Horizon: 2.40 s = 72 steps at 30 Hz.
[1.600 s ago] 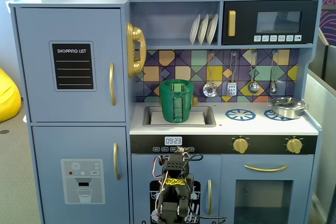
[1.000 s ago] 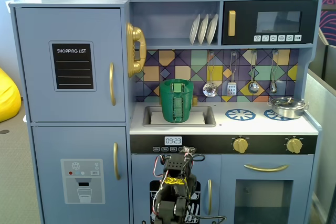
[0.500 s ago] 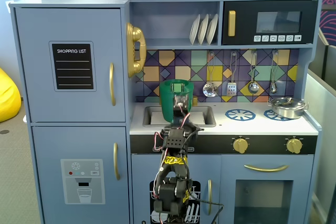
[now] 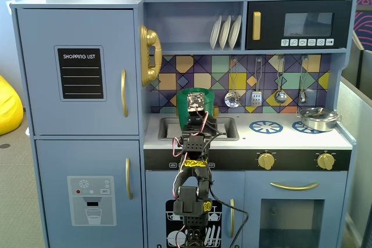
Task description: Take off the lid from the green recipient and place it on the counter
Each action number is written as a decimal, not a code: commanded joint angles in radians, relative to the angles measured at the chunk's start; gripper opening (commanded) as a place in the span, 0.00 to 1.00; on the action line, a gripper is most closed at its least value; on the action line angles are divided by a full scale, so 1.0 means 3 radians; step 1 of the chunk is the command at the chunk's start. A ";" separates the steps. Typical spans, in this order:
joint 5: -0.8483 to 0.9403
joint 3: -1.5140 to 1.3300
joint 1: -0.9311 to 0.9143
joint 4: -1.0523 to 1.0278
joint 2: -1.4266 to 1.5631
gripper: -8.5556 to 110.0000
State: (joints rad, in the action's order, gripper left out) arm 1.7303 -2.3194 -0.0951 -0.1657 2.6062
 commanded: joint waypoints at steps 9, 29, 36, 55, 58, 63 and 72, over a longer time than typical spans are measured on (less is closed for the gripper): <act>-0.0179 0.0639 -0.0077 0.0087 -0.0240 0.40; -0.0281 0.1437 0.0031 0.0005 -0.0931 0.37; -0.0261 0.1600 0.0128 -0.0010 -0.1150 0.37; -0.0128 0.1928 0.0220 0.0005 -0.1534 0.21; 0.0015 0.1882 0.0281 -0.0020 -0.1488 0.07; 0.0000 0.1861 0.0312 -0.0020 -0.1442 0.07; 0.0077 0.2229 0.0291 0.0072 -0.1544 0.07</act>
State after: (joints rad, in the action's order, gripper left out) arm 1.7303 -1.7702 -0.0245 -0.1718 2.1368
